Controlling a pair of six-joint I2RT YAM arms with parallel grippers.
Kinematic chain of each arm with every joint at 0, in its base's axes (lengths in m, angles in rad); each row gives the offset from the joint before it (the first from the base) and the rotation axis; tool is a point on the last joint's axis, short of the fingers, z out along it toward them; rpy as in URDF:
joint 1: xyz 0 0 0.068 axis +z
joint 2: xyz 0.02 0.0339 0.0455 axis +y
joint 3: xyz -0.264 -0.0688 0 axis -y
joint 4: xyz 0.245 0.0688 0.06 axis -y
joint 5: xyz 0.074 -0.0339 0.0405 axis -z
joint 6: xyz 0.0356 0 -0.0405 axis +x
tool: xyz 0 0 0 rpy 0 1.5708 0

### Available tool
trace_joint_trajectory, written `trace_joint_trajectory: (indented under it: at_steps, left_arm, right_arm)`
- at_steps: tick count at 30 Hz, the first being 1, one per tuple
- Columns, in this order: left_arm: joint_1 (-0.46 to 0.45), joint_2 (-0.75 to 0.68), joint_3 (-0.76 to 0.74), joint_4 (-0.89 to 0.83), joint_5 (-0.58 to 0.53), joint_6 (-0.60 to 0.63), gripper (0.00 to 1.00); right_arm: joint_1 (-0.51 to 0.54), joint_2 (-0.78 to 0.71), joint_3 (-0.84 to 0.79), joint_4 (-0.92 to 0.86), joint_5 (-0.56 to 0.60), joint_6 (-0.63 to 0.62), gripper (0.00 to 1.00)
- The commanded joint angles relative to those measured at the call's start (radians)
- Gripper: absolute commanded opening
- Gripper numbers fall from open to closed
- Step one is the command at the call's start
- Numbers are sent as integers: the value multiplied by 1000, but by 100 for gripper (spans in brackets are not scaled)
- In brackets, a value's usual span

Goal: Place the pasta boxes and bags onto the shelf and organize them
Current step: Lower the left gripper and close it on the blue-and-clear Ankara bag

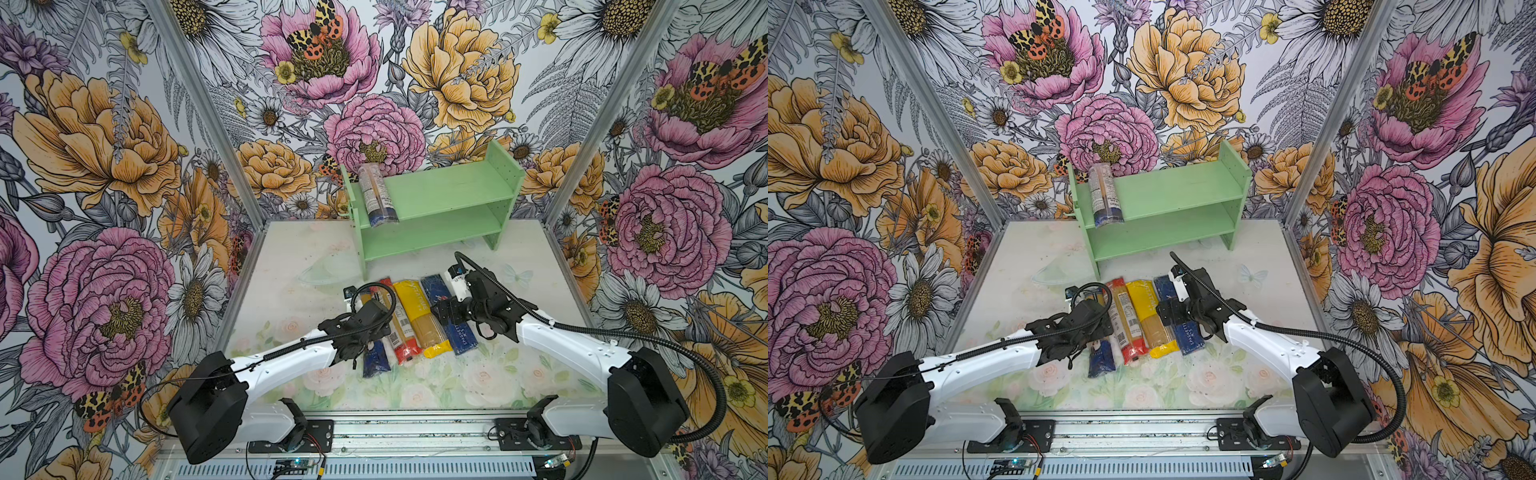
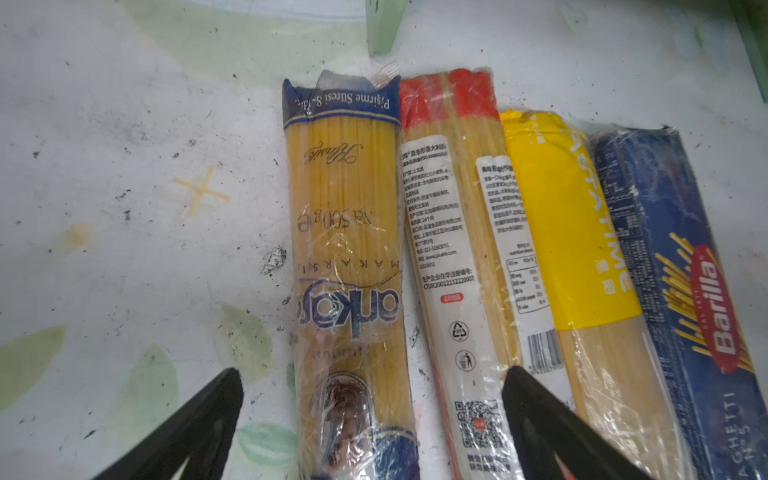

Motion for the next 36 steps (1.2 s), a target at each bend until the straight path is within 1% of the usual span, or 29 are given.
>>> trace_joint_trajectory:
  at_steps: [1, 11, 19, 28, 36]
  left_arm:
    - [-17, 0, -27, -4, -10, -65, 99]
    - [-67, 44, -43, -5, -5, -120, 99]
    - [-94, 102, -37, -6, 20, -154, 99]
    - [-104, 183, -13, -7, 59, -192, 98]
    - [-112, 208, -11, -21, 78, -213, 97]
  right_arm:
    - [9, -3, -8, 7, 16, 14, 96]
    - [8, 0, -15, 6, 22, 11, 96]
    - [9, 1, -20, 6, 29, 9, 96]
    - [8, 5, -24, 6, 29, 0, 97]
    - [8, 7, -23, 6, 30, -11, 97]
